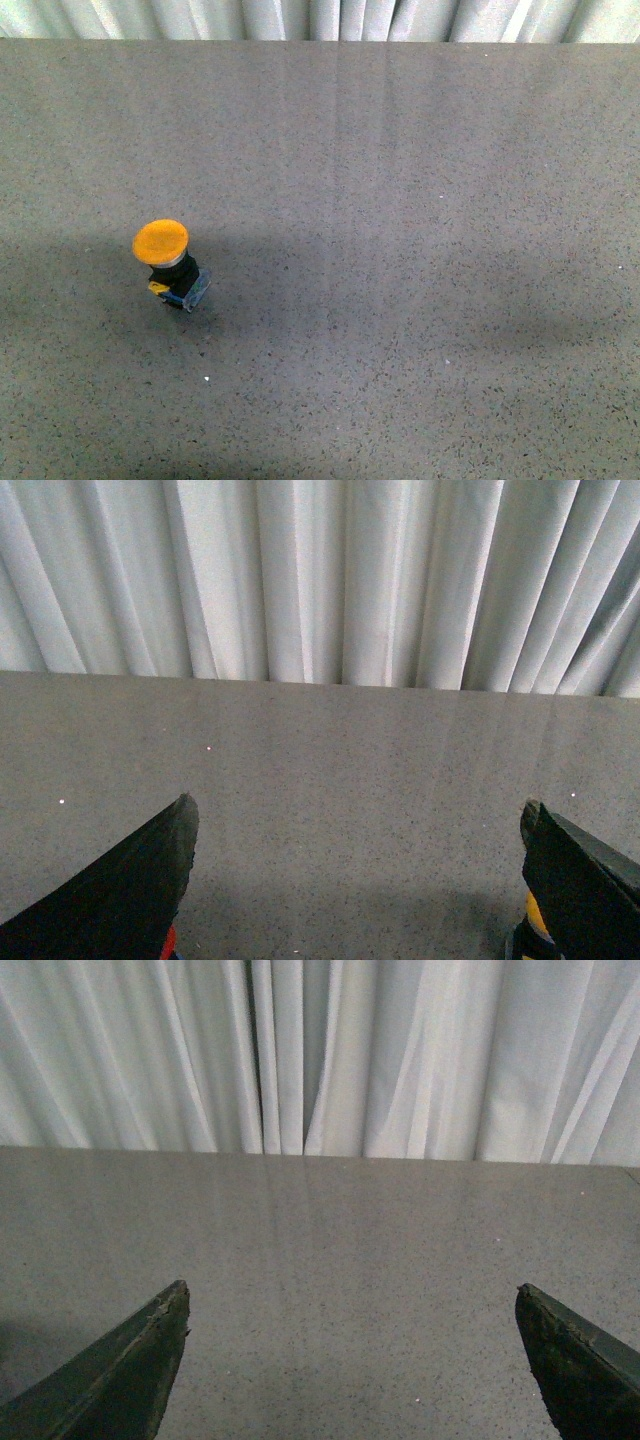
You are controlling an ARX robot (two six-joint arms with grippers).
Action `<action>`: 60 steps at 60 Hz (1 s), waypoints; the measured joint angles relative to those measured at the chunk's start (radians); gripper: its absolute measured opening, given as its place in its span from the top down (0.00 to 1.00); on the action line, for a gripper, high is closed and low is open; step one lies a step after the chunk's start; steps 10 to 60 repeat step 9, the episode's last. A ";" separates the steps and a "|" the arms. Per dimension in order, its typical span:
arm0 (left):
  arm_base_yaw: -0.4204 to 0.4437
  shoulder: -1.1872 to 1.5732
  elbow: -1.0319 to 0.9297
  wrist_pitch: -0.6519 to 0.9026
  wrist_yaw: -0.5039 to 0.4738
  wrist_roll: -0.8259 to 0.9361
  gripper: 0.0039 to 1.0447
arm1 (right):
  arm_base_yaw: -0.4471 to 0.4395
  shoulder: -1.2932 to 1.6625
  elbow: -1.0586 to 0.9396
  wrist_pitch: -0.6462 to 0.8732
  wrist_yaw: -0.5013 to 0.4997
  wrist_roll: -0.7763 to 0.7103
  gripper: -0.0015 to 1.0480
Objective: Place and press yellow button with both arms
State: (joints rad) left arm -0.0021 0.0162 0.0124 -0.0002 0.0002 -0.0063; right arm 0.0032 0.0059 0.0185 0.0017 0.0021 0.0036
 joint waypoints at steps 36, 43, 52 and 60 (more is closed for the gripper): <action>0.000 0.000 0.000 0.000 0.000 0.000 0.09 | 0.000 0.000 0.000 0.000 0.000 0.000 0.09; 0.000 0.000 0.000 0.000 0.000 0.000 0.09 | 0.000 0.000 0.000 0.000 0.000 0.000 0.09; 0.000 0.000 0.000 0.000 0.000 0.000 0.09 | 0.000 0.000 0.000 0.000 0.000 0.000 0.09; 0.000 0.000 0.000 0.000 0.000 0.000 0.09 | 0.000 0.000 0.000 0.000 0.000 0.000 0.09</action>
